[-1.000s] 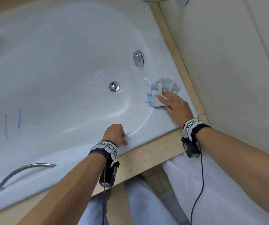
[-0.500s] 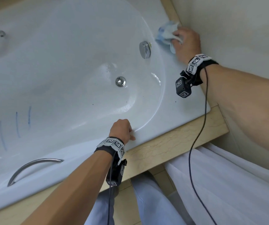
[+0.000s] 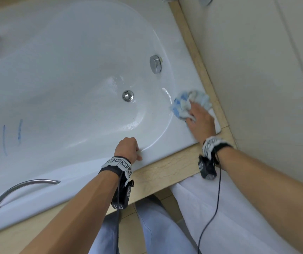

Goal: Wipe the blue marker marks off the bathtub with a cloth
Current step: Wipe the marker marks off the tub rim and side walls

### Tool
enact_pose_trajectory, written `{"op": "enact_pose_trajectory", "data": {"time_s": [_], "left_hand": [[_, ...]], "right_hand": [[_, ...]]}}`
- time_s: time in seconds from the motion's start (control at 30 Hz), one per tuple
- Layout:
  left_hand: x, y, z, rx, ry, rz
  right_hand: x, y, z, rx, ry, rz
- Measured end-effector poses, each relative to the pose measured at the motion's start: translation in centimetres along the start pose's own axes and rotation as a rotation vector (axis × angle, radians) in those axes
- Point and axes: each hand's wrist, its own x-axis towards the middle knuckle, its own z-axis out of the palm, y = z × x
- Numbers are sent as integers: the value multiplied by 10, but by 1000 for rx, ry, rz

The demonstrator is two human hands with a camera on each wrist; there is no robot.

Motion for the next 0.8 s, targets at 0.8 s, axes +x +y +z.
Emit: {"op": "enact_pose_trajectory", "data": {"time_s": [0.8], "left_hand": [[7, -8, 9, 29, 14, 19]], "right_hand": [[-38, 17, 2, 46, 69, -10]]}}
